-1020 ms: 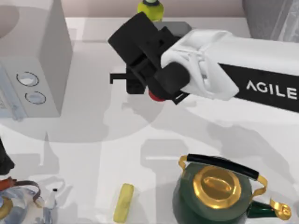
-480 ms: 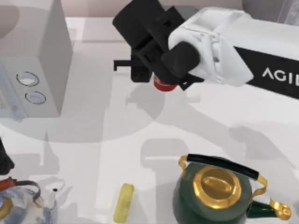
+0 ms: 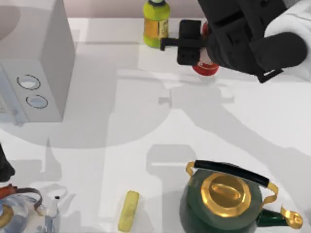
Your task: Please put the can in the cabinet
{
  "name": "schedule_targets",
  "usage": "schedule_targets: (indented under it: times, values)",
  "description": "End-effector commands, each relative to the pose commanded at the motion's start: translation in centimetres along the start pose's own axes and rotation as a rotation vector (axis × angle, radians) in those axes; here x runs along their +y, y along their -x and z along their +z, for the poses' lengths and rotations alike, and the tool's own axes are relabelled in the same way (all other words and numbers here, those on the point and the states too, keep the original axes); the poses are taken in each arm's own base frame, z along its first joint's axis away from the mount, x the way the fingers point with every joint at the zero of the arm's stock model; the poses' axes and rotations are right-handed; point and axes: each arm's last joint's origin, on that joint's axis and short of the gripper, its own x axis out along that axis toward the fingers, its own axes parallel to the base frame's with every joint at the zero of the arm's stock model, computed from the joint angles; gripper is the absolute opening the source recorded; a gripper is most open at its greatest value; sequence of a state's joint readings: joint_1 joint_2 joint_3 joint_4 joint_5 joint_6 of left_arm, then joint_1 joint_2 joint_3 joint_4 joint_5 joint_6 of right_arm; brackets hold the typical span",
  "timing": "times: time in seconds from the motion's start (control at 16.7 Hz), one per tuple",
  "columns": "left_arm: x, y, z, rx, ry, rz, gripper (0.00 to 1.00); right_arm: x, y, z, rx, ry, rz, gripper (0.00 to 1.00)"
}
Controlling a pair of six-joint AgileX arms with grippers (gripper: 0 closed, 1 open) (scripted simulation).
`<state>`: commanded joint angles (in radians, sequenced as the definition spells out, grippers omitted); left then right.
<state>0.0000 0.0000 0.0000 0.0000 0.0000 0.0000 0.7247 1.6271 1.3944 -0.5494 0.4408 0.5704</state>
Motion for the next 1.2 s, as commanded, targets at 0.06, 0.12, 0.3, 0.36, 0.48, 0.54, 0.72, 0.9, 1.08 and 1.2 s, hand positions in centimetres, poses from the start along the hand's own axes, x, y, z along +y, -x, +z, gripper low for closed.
schedule_targets:
  times: [0.06,0.12,0.3,0.36,0.48,0.54,0.72,0.9,1.08,1.2]
  values:
    - [0.0,0.0,0.0,0.000,0.000,0.000,1.00,-1.6,1.2,0.3,-0.027,-0.011,0.021,0.00]
    - [0.0,0.0,0.0,0.000,0.000,0.000,1.00,-3.4,2.5,0.4,-0.059,-0.021,0.041,0.00]
    - [0.0,0.0,0.0,0.000,0.000,0.000,1.00,-9.0,6.3,-0.6,-0.170,-0.038,0.090,0.00]
    - [0.0,0.0,0.0,0.000,0.000,0.000,1.00,-10.8,7.4,-1.4,-0.210,-0.039,0.100,0.00]
    - [0.0,0.0,0.0,0.000,0.000,0.000,1.00,-14.3,9.2,-3.9,-0.296,-0.033,0.110,0.00]
    - [0.0,0.0,0.0,0.000,0.000,0.000,1.00,-15.8,9.8,-5.4,-0.337,-0.027,0.108,0.00]
    - [0.0,0.0,0.0,0.000,0.000,0.000,1.00,-19.4,10.5,-10.2,-0.463,0.002,0.082,0.00]
    - [0.0,0.0,0.0,0.000,0.000,0.000,1.00,-21.8,9.6,-15.1,-0.575,0.042,0.030,0.00]
    - [0.0,0.0,0.0,0.000,0.000,0.000,1.00,-23.3,8.0,-18.3,-0.652,0.081,-0.034,0.00]
    - [0.0,0.0,0.0,0.000,0.000,0.000,1.00,-23.9,7.3,-19.5,-0.684,0.099,-0.068,0.00]
